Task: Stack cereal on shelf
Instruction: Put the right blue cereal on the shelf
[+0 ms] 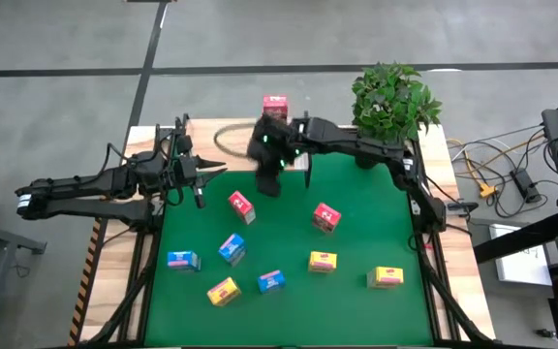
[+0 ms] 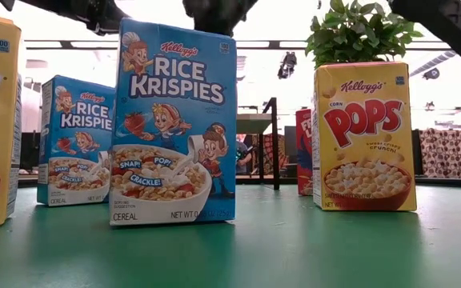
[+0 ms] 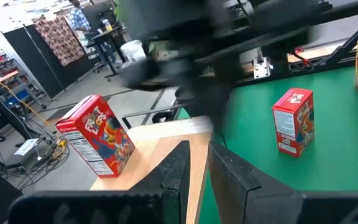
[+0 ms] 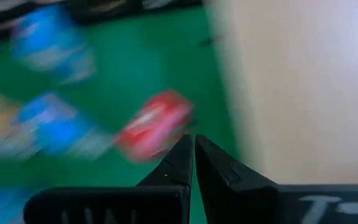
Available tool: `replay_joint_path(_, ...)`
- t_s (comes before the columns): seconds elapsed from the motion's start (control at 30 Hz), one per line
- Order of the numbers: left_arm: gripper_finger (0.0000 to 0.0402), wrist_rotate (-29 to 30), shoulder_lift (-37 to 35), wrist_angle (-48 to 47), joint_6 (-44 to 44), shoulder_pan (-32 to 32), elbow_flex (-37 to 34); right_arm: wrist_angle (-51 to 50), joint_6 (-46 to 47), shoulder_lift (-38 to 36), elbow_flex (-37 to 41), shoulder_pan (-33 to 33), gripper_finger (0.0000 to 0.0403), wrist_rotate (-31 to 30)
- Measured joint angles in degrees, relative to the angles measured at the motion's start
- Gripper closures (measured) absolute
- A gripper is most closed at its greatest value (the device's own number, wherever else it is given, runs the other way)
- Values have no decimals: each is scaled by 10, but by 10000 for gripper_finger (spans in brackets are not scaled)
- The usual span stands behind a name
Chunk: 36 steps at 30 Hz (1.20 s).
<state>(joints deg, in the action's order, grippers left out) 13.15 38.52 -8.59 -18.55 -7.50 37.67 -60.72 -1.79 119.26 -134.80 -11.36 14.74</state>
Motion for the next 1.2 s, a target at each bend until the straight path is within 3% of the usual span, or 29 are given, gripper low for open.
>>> replay_joint_path(0.1,361,0,0,-1,0,0,0,-83,-23,3,0,37,394,66)
replay_joint_path(0.2,361,0,0,-1,0,0,0,-122,-17,5,7,83,394,67)
replay_joint_path(0.33,361,0,0,-1,0,0,0,-118,14,5,10,151,394,45)
replay_joint_path(0.43,361,0,0,-1,1,0,0,-111,24,5,16,202,394,-15)
replay_joint_path(0.53,361,-2,0,-1,9,0,0,-71,32,5,34,247,394,-56)
replay_joint_path(0.63,361,-2,0,-1,13,0,0,0,33,5,63,279,394,-57)
replay_joint_path(0.8,361,-2,0,-1,38,0,0,59,40,5,101,300,394,-58)
replay_joint_path(1.0,361,-2,0,-5,60,0,0,76,122,5,116,300,391,-59)
replay_joint_path(1.2,361,-2,0,-6,60,0,0,77,132,5,124,303,341,-59)
